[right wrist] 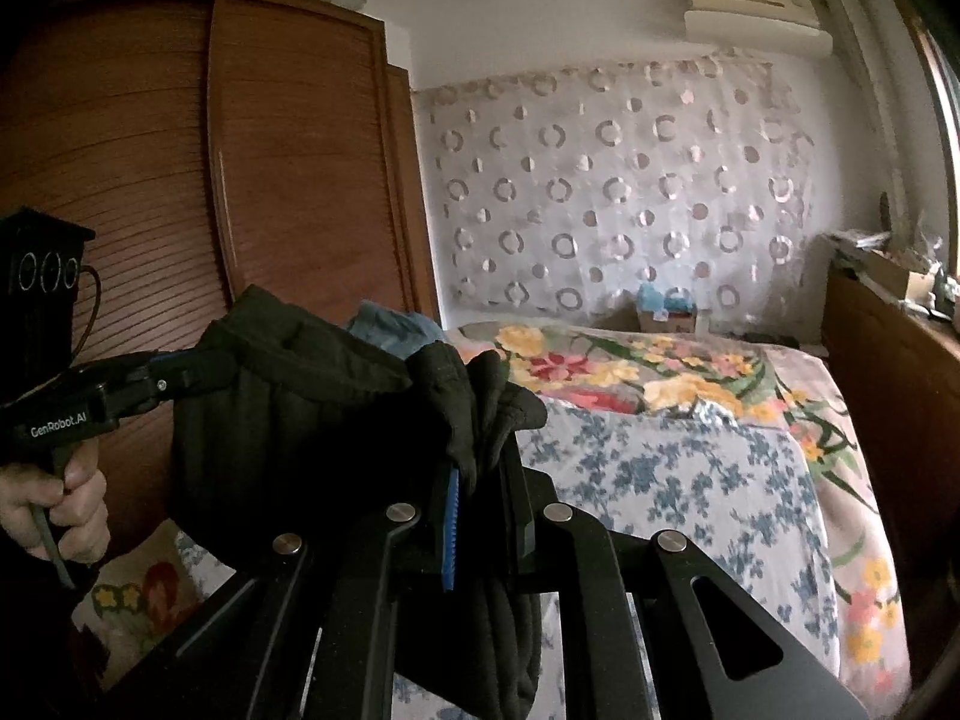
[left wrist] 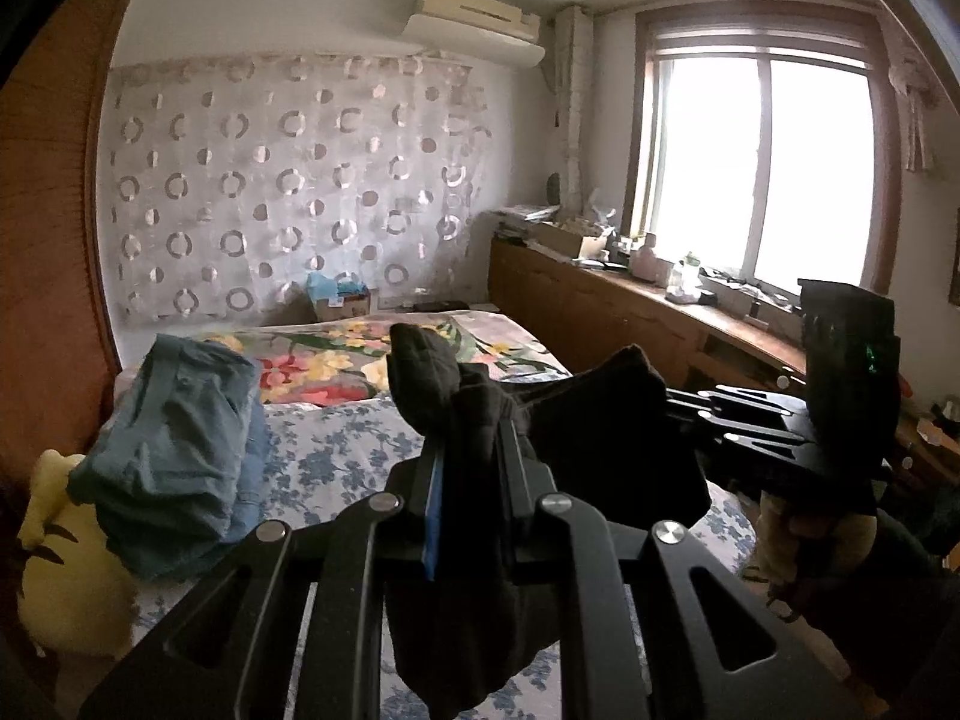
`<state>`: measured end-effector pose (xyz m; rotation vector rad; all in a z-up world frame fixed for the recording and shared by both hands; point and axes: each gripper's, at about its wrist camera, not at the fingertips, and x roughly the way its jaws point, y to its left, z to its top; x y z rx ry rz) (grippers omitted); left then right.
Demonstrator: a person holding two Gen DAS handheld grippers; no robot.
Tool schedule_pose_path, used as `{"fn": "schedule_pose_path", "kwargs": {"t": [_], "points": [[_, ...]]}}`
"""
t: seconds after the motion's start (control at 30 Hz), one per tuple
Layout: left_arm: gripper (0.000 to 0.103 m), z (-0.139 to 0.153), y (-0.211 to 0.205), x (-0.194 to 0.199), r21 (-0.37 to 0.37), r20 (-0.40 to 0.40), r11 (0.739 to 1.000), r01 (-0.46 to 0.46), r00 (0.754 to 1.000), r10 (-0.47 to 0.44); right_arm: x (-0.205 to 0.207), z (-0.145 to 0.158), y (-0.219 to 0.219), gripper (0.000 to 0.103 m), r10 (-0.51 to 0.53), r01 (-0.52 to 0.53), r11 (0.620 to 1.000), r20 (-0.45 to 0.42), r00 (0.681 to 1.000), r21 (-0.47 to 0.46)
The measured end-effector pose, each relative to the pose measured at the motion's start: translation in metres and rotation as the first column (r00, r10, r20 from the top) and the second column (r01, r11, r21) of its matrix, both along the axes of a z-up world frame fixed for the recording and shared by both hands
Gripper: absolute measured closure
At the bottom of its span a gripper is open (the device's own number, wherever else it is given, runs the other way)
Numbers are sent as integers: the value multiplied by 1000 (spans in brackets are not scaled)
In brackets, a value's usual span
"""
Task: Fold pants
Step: 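Lift the folded black pants with both tools and carry them toward the jeans stack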
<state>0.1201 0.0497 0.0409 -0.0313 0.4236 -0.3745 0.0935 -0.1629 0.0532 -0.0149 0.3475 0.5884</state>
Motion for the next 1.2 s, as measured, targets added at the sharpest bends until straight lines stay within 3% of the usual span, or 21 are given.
{"fn": "schedule_pose_path", "kwargs": {"t": [0.63,1.2], "points": [[88,8,44,76,8,-10,996,-89,996,89,117,-2,25,92,105,-105,994,10,994,-20],[88,-14,74,119,14,-52,980,-198,979,198,217,-25,57,92,186,-187,982,-32,982,-13]]}}
